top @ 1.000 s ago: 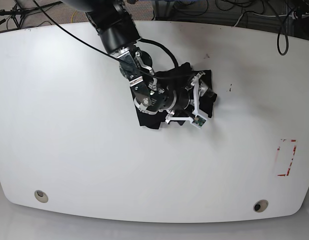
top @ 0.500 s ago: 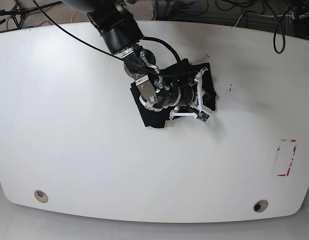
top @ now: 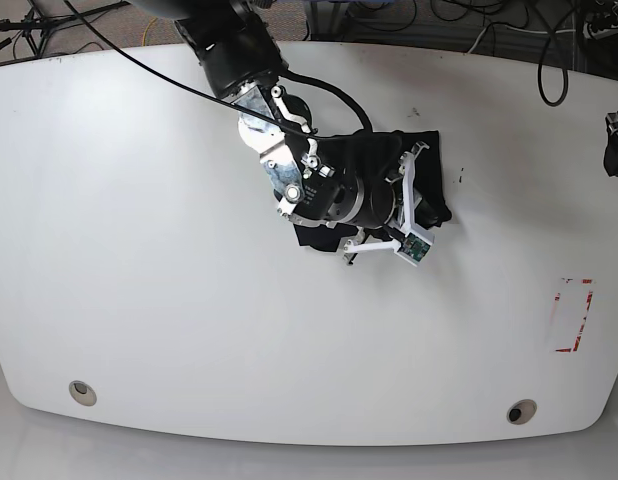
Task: Fold the T-shirt properly
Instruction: 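Press and flatten the bundled shirt with the right gripper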
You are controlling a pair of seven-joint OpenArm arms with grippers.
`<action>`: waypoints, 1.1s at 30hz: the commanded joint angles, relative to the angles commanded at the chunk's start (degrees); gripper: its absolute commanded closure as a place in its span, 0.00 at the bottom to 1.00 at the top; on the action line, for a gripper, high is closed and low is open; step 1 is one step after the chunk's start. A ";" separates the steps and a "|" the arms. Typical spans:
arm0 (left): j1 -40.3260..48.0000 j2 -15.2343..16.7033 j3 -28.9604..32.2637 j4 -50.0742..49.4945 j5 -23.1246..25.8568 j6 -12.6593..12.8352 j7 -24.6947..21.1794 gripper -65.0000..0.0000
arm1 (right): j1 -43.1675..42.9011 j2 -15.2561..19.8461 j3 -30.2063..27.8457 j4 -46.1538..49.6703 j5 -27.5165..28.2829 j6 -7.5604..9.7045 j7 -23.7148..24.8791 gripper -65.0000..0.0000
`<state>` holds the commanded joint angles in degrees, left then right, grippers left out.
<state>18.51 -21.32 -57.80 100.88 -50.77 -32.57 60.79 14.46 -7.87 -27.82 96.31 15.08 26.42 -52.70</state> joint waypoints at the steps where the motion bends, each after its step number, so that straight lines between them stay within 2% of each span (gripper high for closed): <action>1: 0.00 0.18 0.18 0.00 0.00 0.00 0.00 0.34 | 0.09 -0.18 0.09 0.00 0.00 -0.09 0.00 0.98; 11: 1.23 0.44 5.10 0.09 -0.09 0.00 0.00 0.34 | 3.34 -1.13 0.18 -2.64 -0.44 -0.35 0.18 0.98; 17: 1.32 0.44 5.89 0.09 -0.09 0.00 0.00 0.34 | 4.13 -1.13 -0.09 -8.53 0.00 -0.44 4.57 0.97; 18: 1.32 0.44 5.89 0.09 0.00 0.00 0.00 0.34 | 4.04 -1.13 -0.09 -9.41 0.00 -0.44 5.36 0.94; 21: 1.32 0.44 5.89 0.09 0.00 0.00 0.00 0.34 | 3.96 -1.13 -0.09 -11.78 0.00 -0.44 7.38 0.76; 22: 1.32 0.44 5.89 0.09 0.00 0.00 0.00 0.34 | 3.87 -1.13 -0.09 -12.57 0.00 -0.44 8.18 0.63; 23: 1.32 0.44 5.98 0.09 0.00 0.00 0.00 0.34 | 3.87 -1.13 -0.09 -12.66 0.00 -0.44 8.53 0.57; 25: 1.32 0.44 7.03 0.09 0.00 0.00 0.00 0.34 | 3.87 -1.13 -0.09 -12.57 0.09 -0.44 9.32 0.37; 27: 1.23 0.44 9.14 0.09 0.00 0.00 0.00 0.34 | 3.87 -1.13 0.00 -11.43 0.09 -0.44 9.41 0.24; 29: 1.23 0.44 11.43 0.09 0.00 0.00 0.00 0.34 | 3.78 -1.13 0.18 -8.88 0.09 -0.44 9.41 0.20; 33: 0.97 0.44 16.35 0.09 0.00 0.00 0.00 0.34 | 1.67 -0.70 2.81 -1.93 0.00 -0.44 7.30 0.23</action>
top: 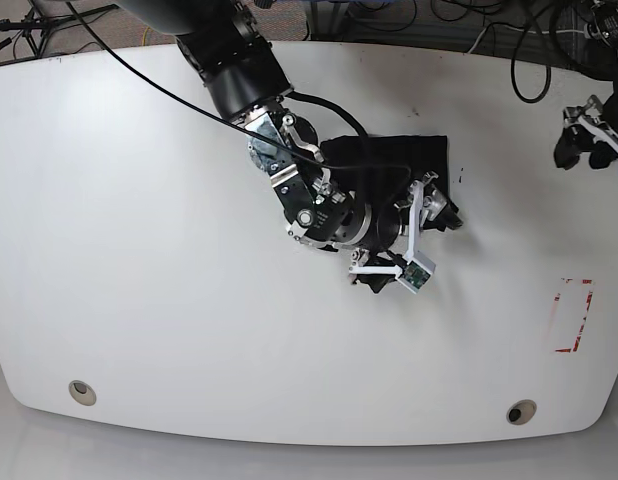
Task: Fold the T-shirt properly
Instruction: 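Press and flatten the bundled shirt with the right gripper, then grasp the bundle edge with the left gripper and tuck it under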
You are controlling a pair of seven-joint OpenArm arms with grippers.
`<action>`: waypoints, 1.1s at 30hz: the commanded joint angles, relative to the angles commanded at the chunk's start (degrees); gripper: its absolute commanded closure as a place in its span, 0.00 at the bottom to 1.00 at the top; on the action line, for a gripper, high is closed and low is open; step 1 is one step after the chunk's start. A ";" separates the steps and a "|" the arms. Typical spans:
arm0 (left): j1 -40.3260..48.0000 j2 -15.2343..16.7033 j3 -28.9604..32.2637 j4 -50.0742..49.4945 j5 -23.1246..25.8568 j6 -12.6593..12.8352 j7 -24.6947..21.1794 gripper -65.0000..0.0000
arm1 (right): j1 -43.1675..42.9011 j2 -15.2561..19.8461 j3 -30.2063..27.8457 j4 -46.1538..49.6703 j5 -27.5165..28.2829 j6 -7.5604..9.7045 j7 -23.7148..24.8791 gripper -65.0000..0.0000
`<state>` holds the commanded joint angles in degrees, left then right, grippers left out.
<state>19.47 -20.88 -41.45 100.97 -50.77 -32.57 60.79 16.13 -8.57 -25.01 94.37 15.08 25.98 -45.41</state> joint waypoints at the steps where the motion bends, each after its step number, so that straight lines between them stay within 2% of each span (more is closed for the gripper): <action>1: -0.09 0.00 1.85 0.18 -0.09 0.00 -0.09 0.34 | -0.62 0.26 1.76 1.85 0.00 0.00 -1.05 0.25; 4: -0.62 0.00 7.12 2.64 -0.09 0.00 -0.26 0.34 | -3.43 0.79 6.42 6.77 0.00 0.44 -4.31 0.33; 7: -1.58 0.09 13.45 5.63 0.00 0.35 -0.26 0.34 | -6.59 3.34 10.37 11.34 0.09 0.53 -6.07 0.48; 12: -2.99 0.18 22.77 9.76 -0.26 0.35 -0.26 0.34 | -10.99 7.30 11.08 14.33 0.09 0.53 -6.24 0.78; 14: -4.31 1.76 25.85 10.73 -0.26 0.35 -0.26 0.34 | -11.78 8.79 11.16 14.15 0.09 0.53 -6.24 0.84; 16: -4.48 3.08 27.87 11.43 -0.09 0.35 -0.26 0.35 | -12.31 9.76 11.25 13.80 0.09 0.53 -6.24 0.84; 19: -5.36 5.01 31.65 11.96 -0.09 0.18 -0.26 0.40 | -13.80 11.25 11.34 11.78 -0.09 0.53 -5.36 0.84; 27: -9.41 6.42 42.37 11.78 0.00 0.26 -0.26 0.50 | -13.89 13.10 10.99 1.05 -0.09 0.62 3.34 0.84; 29: -9.93 7.82 43.87 11.69 0.09 0.35 -0.26 0.51 | -13.89 13.63 10.99 -2.02 -0.09 0.62 6.07 0.85; 31: -10.29 8.88 43.87 10.90 1.23 0.35 -0.26 0.51 | -13.89 14.15 10.99 -3.87 -0.09 0.62 8.09 0.84; 33: -10.46 10.37 44.04 8.88 4.48 0.35 -0.26 0.51 | -13.89 14.42 10.99 -6.07 0.00 0.62 9.85 0.84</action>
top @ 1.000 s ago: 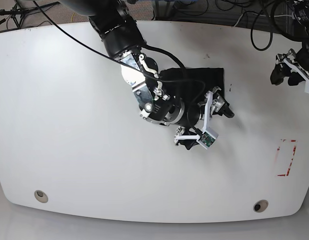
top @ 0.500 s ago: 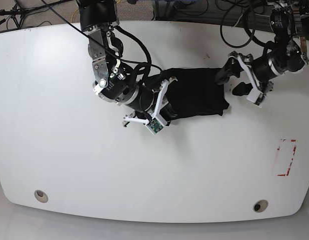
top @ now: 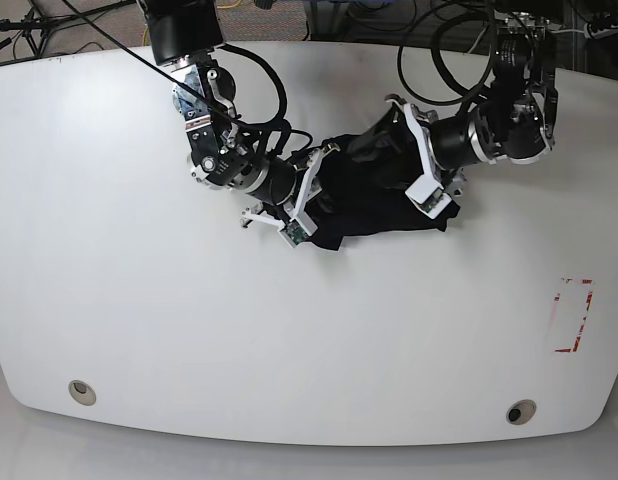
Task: Fold the T-shirt properly
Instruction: 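Grasp the bundle edge with the left gripper and tuck it under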
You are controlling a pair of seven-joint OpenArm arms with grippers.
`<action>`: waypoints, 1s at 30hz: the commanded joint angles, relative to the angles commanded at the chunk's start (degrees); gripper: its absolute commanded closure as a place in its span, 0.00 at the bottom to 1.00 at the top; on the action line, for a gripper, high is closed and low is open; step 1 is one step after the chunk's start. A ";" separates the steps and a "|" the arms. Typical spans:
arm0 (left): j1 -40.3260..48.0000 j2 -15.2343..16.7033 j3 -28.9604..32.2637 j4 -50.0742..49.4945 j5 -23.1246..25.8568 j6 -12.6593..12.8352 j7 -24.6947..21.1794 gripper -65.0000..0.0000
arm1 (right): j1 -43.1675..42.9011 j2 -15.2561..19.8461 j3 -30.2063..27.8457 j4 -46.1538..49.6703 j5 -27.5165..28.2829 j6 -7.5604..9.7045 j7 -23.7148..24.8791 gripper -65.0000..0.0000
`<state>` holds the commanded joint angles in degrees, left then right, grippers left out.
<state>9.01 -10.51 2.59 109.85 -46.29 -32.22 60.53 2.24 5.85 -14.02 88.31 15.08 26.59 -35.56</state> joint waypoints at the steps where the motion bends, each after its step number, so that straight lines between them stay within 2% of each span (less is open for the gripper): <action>1: -0.18 0.18 0.09 -0.53 0.79 0.00 0.00 0.51 | 0.00 0.00 0.00 -0.35 0.00 0.00 0.09 0.84; 3: -0.26 1.23 0.18 -4.13 5.10 -0.35 0.00 0.51 | 0.18 0.18 0.00 -1.32 0.00 0.00 0.18 0.85; 6: -0.62 1.93 0.18 -7.91 8.88 -0.44 0.00 0.51 | 0.09 0.26 0.00 -1.32 -0.09 0.09 0.26 0.85; 11: -2.46 1.14 -0.26 -11.78 12.48 -1.67 0.00 0.51 | 0.18 0.18 0.26 -1.32 -0.53 2.90 0.26 0.85; 16: -2.64 -2.55 -3.69 -13.63 14.86 -4.22 -0.09 0.51 | 0.35 0.18 0.26 -1.32 -0.53 3.43 0.26 0.85; 20: -2.37 -6.15 -9.32 -12.84 15.21 -7.56 -0.09 0.51 | 0.35 0.26 0.26 -1.32 -0.53 3.60 0.26 0.85; 30: -4.92 -15.47 -18.64 -14.59 14.95 -7.78 -0.09 0.51 | 0.35 0.26 0.09 -1.32 -0.53 3.69 0.26 0.84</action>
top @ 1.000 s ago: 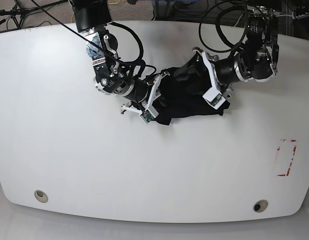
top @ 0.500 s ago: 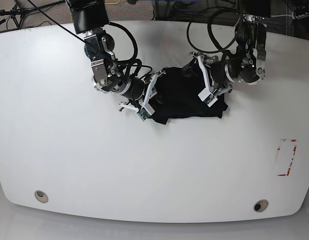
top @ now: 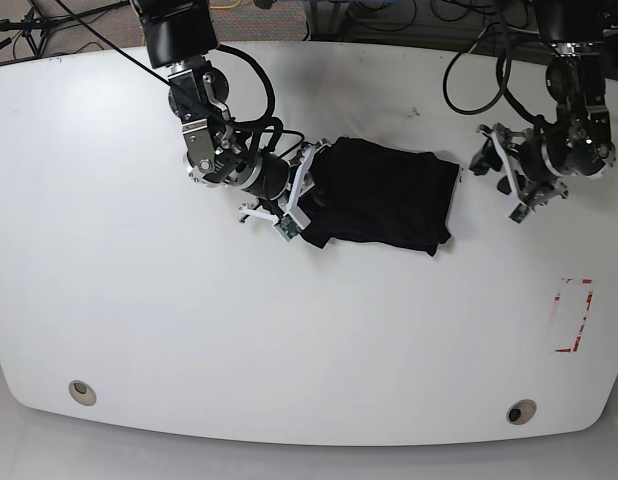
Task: Fold the T-shirt properly
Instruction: 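Grasp the bundle edge with the left gripper and tuck it under, then rotate the folded bundle upright with both grippers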
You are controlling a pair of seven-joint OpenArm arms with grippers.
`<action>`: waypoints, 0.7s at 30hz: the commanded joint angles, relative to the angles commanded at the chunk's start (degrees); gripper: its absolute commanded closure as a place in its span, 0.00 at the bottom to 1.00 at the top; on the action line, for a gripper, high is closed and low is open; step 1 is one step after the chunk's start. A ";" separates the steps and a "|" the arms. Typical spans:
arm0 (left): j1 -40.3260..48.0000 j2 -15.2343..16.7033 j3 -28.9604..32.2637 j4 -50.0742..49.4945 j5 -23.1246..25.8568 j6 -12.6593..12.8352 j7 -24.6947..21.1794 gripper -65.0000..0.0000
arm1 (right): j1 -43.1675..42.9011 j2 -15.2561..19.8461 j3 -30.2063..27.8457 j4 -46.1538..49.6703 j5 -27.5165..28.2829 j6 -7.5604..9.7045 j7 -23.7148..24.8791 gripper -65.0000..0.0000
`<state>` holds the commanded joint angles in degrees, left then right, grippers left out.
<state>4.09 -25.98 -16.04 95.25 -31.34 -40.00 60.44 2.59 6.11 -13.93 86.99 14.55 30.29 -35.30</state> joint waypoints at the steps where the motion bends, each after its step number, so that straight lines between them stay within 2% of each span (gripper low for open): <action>1: -0.26 -0.62 -0.53 0.00 0.00 0.00 0.00 0.51 | 0.00 0.00 -0.09 0.00 0.00 0.00 0.00 0.84; 4: -1.32 -2.02 -2.90 0.44 0.00 0.00 0.00 0.51 | 0.00 -0.18 -0.09 0.00 0.00 0.00 0.00 0.84; 7: -1.49 -2.02 -4.48 2.20 -0.09 0.00 0.00 0.51 | 0.00 -0.26 -0.09 0.00 0.00 0.00 0.00 0.84; 10: -1.23 -0.70 -4.66 5.36 -0.79 0.00 0.18 0.51 | 0.00 -0.35 -0.09 0.00 0.00 0.00 0.00 0.84; 17: 1.58 9.58 -1.67 15.12 -4.92 0.00 0.44 0.51 | 0.00 -0.35 -0.09 3.52 0.53 -0.35 -0.53 0.84; 21: 2.20 15.82 2.37 18.37 -4.75 0.00 0.44 0.51 | 0.00 -0.53 0.18 9.49 0.62 -0.53 -4.92 0.84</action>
<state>6.29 -10.15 -13.67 113.63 -36.09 -40.00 60.88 2.59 5.58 -13.76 96.48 15.16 29.76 -40.22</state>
